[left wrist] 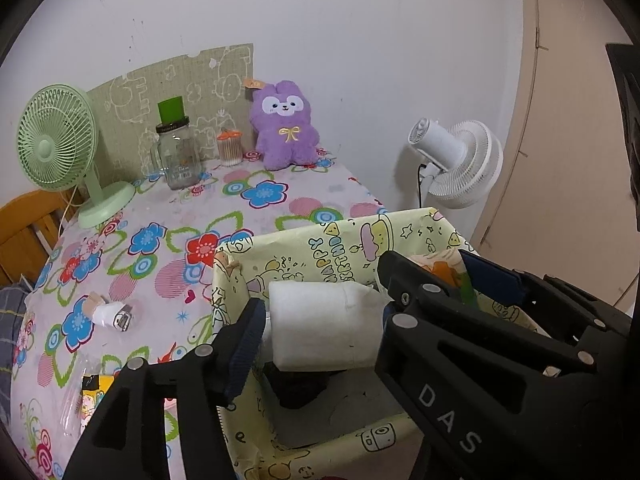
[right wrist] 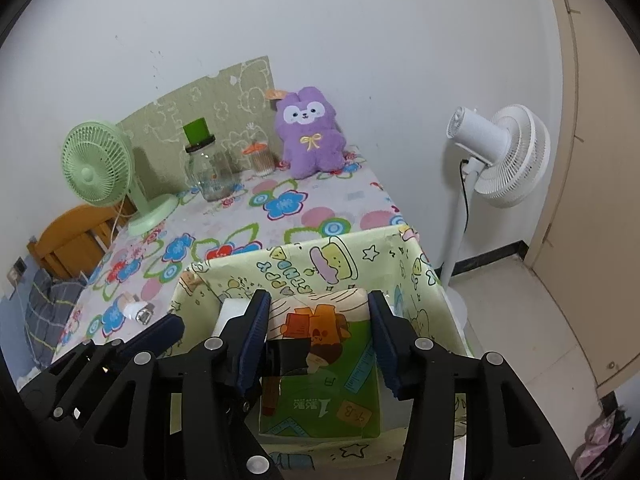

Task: Organize soft objects
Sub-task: 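Lower white cloth into box with left tool while right lowers green snack packet in, then open both tools and withdraw them from the box toward the bed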

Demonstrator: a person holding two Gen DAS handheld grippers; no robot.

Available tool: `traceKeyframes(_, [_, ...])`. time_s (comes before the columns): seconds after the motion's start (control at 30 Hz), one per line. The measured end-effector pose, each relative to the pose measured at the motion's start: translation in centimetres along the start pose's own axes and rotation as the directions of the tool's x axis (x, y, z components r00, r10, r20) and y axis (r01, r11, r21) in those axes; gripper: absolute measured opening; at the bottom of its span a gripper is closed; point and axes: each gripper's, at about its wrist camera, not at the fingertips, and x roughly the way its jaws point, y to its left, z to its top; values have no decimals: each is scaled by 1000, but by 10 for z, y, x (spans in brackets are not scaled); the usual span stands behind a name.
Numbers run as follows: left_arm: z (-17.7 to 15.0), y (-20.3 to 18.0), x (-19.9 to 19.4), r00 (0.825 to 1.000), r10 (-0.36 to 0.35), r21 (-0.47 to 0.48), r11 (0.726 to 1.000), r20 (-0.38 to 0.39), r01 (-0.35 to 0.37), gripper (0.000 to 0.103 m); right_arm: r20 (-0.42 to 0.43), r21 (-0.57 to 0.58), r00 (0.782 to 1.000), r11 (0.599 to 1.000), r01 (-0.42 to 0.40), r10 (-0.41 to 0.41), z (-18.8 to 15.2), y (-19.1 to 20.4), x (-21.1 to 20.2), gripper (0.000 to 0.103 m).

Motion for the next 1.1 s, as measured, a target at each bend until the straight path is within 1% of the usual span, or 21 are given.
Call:
traceKeyframes(0.1, [1,0,1,1000,-3,0,1000,-3,3,71,-5,-8,1000,1000,4,-4,2,1,2,58])
traceKeyframes(0.17, [1,0,1,1000,-12,-3,1000,-5,12,75,-7,-14,1000,1000,-2,1,2,2,1,64])
traceKeyframes(0.23, [1,1,-1,1000,-10,-2,1000,1,10,77,1,-17,1000,1000,1,-1,2,2,-1,75])
traceKeyframes(0.3, [1,1,-5,1000,-8,-1,1000,9,8,79,10,-20,1000,1000,2,-2,2,4,-5,79])
traceKeyframes(0.43, [1,3,-13,1000,-6,-1,1000,9,6,80,14,-28,1000,1000,4,-4,3,8,-13,81])
traceKeyframes(0.6, [0,6,-29,999,-7,-1,1000,32,7,81,30,-37,999,999,12,-11,3,15,-26,83])
traceKeyframes(0.7, [0,10,-40,999,7,0,1000,53,-7,84,54,-45,998,999,25,-23,3,22,-36,88])
traceKeyframes(0.9, [1,17,-56,996,27,4,1000,83,-27,88,86,-55,996,998,33,-28,4,35,-53,91])
traceKeyframes(1.1, [0,26,-70,995,35,-5,999,98,-34,92,110,-62,993,997,47,-40,4,48,-68,97])
